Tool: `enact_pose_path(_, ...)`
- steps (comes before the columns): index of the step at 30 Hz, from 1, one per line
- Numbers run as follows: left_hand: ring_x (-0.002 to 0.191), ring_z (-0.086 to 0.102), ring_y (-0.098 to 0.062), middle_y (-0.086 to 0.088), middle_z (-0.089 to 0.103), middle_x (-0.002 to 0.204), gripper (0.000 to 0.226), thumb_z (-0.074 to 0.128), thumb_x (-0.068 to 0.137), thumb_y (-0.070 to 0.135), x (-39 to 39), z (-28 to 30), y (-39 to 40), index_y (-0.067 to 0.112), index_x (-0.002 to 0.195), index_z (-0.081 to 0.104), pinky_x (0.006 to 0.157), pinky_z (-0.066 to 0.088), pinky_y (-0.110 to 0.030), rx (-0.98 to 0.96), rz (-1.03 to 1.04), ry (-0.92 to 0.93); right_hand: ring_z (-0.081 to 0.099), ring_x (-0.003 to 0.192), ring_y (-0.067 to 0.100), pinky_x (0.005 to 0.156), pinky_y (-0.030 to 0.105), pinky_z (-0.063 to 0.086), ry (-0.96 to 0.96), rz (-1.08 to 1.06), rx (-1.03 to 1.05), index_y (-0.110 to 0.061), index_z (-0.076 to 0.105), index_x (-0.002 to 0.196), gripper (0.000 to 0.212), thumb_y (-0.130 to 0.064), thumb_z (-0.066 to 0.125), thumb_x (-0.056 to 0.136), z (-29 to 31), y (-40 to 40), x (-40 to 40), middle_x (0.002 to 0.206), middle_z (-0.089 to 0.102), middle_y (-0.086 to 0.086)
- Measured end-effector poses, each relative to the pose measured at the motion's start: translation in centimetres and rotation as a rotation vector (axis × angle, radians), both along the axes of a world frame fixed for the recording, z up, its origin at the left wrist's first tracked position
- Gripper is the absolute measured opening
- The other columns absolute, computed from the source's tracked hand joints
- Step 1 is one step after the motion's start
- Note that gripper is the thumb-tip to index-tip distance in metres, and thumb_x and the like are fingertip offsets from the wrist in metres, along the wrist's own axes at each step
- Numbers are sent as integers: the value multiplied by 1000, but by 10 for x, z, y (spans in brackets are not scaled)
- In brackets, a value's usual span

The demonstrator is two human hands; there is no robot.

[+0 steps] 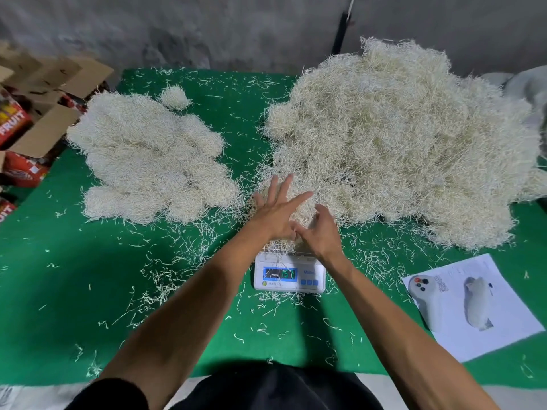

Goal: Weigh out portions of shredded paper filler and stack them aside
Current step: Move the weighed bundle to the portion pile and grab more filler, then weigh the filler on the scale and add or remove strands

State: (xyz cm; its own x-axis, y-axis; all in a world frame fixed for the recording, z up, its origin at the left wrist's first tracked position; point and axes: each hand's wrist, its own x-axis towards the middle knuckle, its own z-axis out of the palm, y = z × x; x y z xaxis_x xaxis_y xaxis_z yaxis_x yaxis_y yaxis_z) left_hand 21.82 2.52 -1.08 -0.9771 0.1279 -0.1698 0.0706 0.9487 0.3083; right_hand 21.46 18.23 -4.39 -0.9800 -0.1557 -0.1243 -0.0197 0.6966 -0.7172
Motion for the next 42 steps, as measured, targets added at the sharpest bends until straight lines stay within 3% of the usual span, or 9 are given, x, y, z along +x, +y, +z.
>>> enact_pose_path(6, 153, -15, -35, 5, -20, 167, 115, 89, 68, 46, -14, -6, 8, 45, 157, 17, 116, 6, -73, 36, 4, -136, 48, 59, 12, 50, 25, 47, -159, -23, -119, -12, 57, 96, 19, -29, 68, 99, 5, 7, -17, 75, 56, 0)
enact_pose_path(10, 154, -8, -34, -4, -8, 169, 127, 86, 67, 53, -9, -22, 7, 31, 161, 4, 118, 9, -70, 4, 87, -188, 64, 119, 38, 99, 48, 55, -224, -30, -237, -3, 42, 150, 63, -36, 63, 101, 30, 8, -18, 137, 60, 19)
enact_pose_path(18, 147, 34, -26, -7, 40, 157, 95, 83, 79, 40, -7, -44, 22, 17, 155, 32, 124, 18, -53, 247, 329, 60, 71, 86, 35, 79, 52, 59, 34, 62, -231, -9, 67, 99, 22, -31, 64, 99, 73, 6, -29, 97, 73, 15)
enact_pose_path(25, 124, 53, -22, 1, 62, 122, 61, 86, 75, 29, -21, -39, 13, 21, 128, 57, 110, 37, -40, 379, 388, 169, 42, 61, 13, 62, 22, 40, 115, 82, -380, -18, 57, 73, 26, -20, 67, 96, 94, -8, -27, 69, 53, 4)
enact_pose_path(29, 149, 24, -25, -1, 34, 160, 84, 77, 85, 31, -32, -29, -5, 35, 156, 31, 123, 17, -49, 471, 452, 94, 49, 57, 27, 53, 27, 50, 141, 126, -471, 0, 62, 82, 19, -12, 68, 95, 102, -17, -22, 82, 67, 29)
enact_pose_path(35, 142, 40, -31, -10, 43, 154, 63, 64, 95, 11, -60, 6, -30, 27, 152, 42, 119, 30, -52, 329, 391, 176, 60, 61, 12, 59, 34, 56, 129, 44, -576, -8, 62, 90, 14, -21, 65, 95, 86, -34, -27, 82, 73, 14)
enact_pose_path(38, 134, 49, -29, -12, 53, 144, 75, 73, 84, 3, -65, 21, -33, 24, 150, 43, 112, 42, -48, 48, 314, 196, 69, 109, 26, 100, 53, 55, 26, -76, -412, -8, 39, 152, 89, -70, 51, 90, 84, -40, -40, 130, 66, 22)
enact_pose_path(40, 116, 59, -25, -8, 62, 124, 74, 78, 82, 11, -66, 29, -34, 24, 147, 45, 98, 51, -42, -30, 285, 171, 74, 75, 17, 84, 39, 61, 76, -70, -239, -11, 39, 149, 106, -93, 37, 82, 80, -44, -46, 81, 73, 5)
enact_pose_path(42, 89, 61, -22, -2, 59, 97, 67, 79, 81, 17, -66, 35, -36, 19, 141, 50, 75, 54, -36, -87, 243, 164, 54, 38, 7, 72, 24, 51, 170, -23, -83, -19, 55, 100, 80, -93, 29, 86, 69, -51, -53, 42, 48, -4)
